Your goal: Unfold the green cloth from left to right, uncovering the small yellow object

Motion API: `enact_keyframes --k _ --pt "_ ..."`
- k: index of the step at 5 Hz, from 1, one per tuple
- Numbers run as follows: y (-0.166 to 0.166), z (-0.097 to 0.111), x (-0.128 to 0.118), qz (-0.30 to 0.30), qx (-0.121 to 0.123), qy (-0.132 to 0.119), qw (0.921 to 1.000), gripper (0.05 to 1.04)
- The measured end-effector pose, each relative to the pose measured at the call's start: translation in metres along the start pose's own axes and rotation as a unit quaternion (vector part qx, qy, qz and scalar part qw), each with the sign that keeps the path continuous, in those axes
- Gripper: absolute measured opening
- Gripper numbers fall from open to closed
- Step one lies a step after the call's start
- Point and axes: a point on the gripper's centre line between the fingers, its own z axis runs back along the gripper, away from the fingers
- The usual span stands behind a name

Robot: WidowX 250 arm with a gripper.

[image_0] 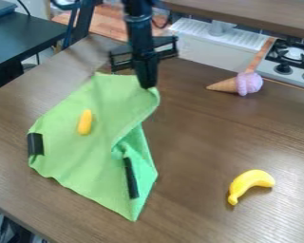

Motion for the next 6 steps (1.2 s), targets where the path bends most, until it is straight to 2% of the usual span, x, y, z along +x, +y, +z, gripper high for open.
enact_keyframes --k 1,2,4,5,6 --pt "-0.022 -0.001 -0.001 -0.002 -0.007 0.003 1.0000 0.056" --pt "-0.049 0.007 -0.006 -0.012 -0.020 -0.003 0.9997 0.056" --pt "-0.087 0.001 -0.020 -0.037 -0.024 -0.005 0.9990 0.056" --pt "-0.098 -0.009 -0.024 -0.042 -0.019 0.001 0.9989 0.076" --pt "-0.107 -0.018 -0.026 -0.041 -0.016 0.010 0.9990 0.227"
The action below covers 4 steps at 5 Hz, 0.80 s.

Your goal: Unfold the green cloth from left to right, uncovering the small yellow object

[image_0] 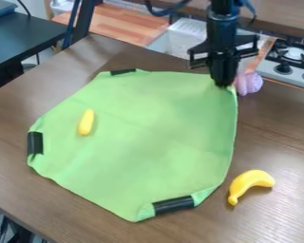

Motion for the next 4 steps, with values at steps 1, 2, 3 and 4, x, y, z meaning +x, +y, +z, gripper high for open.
enact_keyframes --k 1,2,3,4 --pt "0.000 -0.001 -0.001 0.000 -0.001 0.003 1.0000 0.490" --pt "-0.002 -0.008 -0.007 -0.007 -0.016 0.016 0.9997 0.796" --pt "0.002 0.017 -0.007 -0.027 -0.040 -0.002 0.9988 0.998" --pt "0.032 0.061 -0.007 -0.051 -0.053 -0.022 0.9971 0.999"
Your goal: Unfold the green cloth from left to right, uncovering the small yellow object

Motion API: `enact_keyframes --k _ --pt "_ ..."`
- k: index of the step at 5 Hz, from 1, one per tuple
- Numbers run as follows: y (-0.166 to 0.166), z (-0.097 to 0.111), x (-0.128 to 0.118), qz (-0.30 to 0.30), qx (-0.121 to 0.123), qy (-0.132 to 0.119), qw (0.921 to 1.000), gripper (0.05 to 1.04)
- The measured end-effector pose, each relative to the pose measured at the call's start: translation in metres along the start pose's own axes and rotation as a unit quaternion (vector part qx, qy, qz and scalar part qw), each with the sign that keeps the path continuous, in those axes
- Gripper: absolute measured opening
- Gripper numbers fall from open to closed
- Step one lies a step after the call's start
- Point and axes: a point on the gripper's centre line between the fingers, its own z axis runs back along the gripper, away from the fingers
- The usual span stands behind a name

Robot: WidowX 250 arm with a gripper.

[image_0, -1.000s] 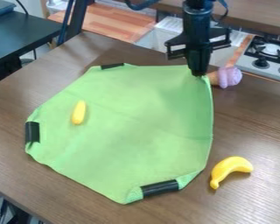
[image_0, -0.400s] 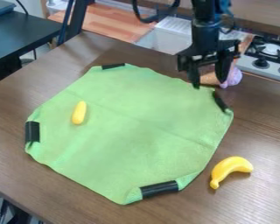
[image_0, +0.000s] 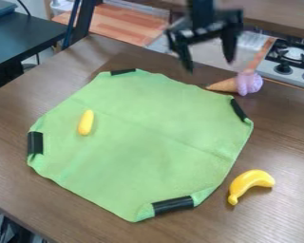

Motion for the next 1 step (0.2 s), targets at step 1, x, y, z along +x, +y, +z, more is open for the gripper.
enact_keyframes --k 1 --pt "0.0435 0.0570 -0.0029 -0.052 0.049 -0.003 0.9974 0.999"
